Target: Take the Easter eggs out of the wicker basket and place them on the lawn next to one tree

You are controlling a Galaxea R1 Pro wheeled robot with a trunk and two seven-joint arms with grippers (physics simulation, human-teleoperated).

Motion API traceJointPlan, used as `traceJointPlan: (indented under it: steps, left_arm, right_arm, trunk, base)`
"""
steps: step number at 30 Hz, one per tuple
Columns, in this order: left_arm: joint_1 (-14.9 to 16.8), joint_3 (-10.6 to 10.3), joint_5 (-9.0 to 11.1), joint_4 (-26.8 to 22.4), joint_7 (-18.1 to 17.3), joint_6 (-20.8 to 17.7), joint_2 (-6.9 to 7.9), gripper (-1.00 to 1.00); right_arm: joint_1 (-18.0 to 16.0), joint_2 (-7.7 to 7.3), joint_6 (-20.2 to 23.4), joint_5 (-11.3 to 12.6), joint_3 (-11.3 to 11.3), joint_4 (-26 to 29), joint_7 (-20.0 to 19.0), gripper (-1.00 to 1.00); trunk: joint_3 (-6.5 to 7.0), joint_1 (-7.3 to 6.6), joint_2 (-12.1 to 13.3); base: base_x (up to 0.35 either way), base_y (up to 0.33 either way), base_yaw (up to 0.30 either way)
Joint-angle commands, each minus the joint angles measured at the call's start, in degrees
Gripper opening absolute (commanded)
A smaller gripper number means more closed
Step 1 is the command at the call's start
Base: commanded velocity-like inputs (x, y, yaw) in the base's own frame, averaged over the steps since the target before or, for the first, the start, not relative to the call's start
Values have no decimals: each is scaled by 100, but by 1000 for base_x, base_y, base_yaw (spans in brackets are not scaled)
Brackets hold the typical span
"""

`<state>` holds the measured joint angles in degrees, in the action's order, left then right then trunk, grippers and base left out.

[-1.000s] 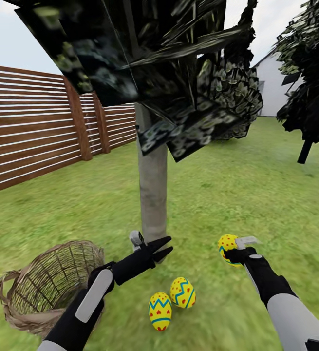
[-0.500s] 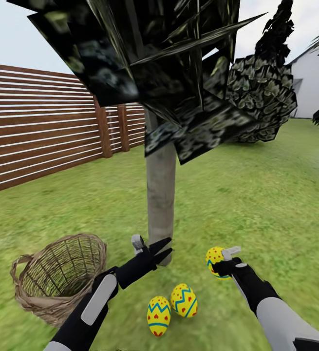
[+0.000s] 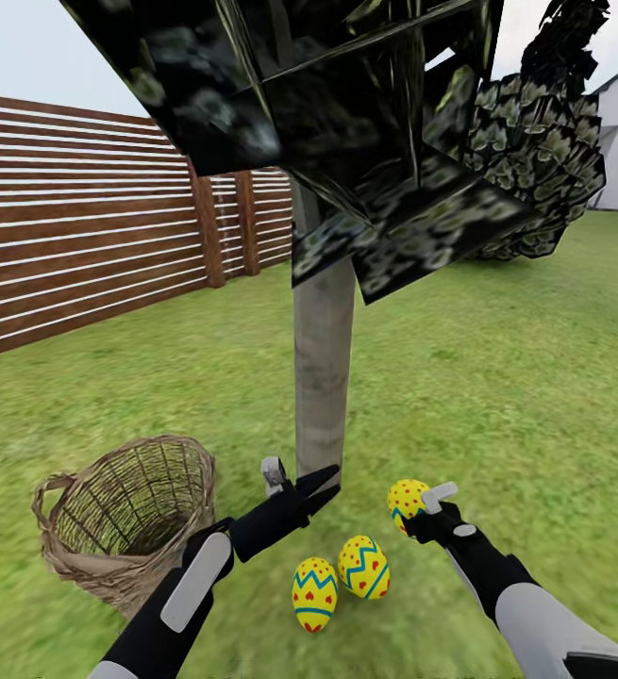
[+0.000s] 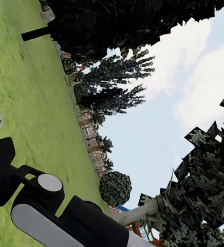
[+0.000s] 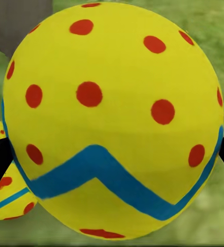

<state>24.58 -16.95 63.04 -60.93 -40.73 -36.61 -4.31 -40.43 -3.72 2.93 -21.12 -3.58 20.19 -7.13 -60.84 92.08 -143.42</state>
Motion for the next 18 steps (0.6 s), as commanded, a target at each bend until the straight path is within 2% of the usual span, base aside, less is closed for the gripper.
traceJointPlan:
  steps: [1, 5, 11, 18]
  left_arm:
    - [3, -2, 42, 2, 3, -40, 0, 100]
    - [3, -8, 42, 2, 3, -40, 0, 100]
    - [3, -2, 61, 21, -11, -34, 0, 100]
    - [3, 0, 49, 28, 3, -36, 0, 100]
  right_arm:
    - [0, 3, 25, -42, -37, 13, -34, -100]
    - [0, 2, 22, -42, -37, 11, -34, -100]
    - [0, 1, 26, -42, -37, 20, -34, -100]
    - [0, 11, 32, -42, -29, 20, -22, -100]
  trunk:
    - [-28, 1, -4]
    - [-116, 11, -9]
    - [-116, 11, -9]
    - [-116, 11, -9]
  base:
    - [0, 0, 0]
    - [0, 0, 0]
    - [0, -6, 0]
    - [64, -307, 251]
